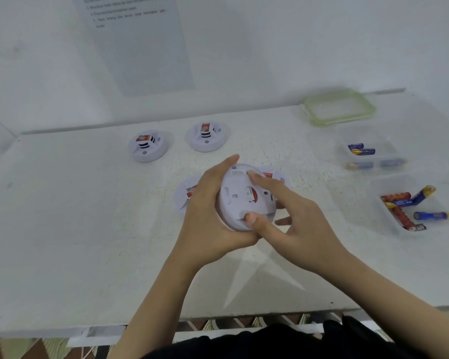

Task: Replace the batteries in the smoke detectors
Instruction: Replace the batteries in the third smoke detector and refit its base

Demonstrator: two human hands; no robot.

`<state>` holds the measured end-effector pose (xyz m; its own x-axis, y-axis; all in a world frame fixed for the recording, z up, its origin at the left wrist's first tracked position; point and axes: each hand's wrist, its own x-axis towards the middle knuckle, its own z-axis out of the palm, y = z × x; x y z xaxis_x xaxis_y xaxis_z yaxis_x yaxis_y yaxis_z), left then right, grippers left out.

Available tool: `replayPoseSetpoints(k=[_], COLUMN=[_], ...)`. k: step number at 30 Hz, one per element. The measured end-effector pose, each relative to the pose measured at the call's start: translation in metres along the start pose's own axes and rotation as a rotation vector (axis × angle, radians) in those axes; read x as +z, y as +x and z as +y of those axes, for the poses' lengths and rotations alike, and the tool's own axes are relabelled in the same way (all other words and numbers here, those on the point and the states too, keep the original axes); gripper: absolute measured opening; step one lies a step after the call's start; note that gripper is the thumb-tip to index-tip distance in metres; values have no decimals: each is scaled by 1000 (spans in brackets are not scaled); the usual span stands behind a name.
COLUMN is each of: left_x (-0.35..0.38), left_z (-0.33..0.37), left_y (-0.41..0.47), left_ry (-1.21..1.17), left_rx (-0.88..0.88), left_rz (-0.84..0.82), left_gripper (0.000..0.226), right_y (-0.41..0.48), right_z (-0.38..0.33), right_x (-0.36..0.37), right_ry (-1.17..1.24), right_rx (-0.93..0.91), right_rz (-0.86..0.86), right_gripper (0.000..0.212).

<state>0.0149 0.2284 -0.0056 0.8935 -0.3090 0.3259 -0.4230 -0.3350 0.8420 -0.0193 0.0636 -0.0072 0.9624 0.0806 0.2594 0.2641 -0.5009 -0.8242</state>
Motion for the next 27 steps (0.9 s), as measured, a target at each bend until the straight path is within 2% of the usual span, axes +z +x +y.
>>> replayPoseSetpoints(k=[4, 8, 10, 13, 17, 22, 27], left_x=[2, 8, 10, 12, 14, 14, 17], left_z=[2, 7, 6, 1, -8, -17, -18], left_y=[5, 6, 7, 7, 3, 1, -1], left_ry=[31, 71, 62, 52, 36, -15, -46], left_rx=[27, 65, 66, 57, -38, -87, -73], left_rz=[-41, -82, -83, -71, -60, 12, 64], left_gripper=[118, 113, 115, 119, 108, 97, 94], right_y=[0, 2, 4, 4, 2, 3, 8], right_z=[-9, -8, -5, 1, 9, 15, 20], right_x=[7, 11, 11, 7, 7, 5, 6], right_ry=[236, 293, 396, 707, 1040, 1107, 1083], right_rx=[154, 228, 257, 305, 326, 360, 368], right_rz=[-36, -31, -32, -99, -140, -117, -45], right_gripper=[68, 80, 79, 68, 63, 48, 55])
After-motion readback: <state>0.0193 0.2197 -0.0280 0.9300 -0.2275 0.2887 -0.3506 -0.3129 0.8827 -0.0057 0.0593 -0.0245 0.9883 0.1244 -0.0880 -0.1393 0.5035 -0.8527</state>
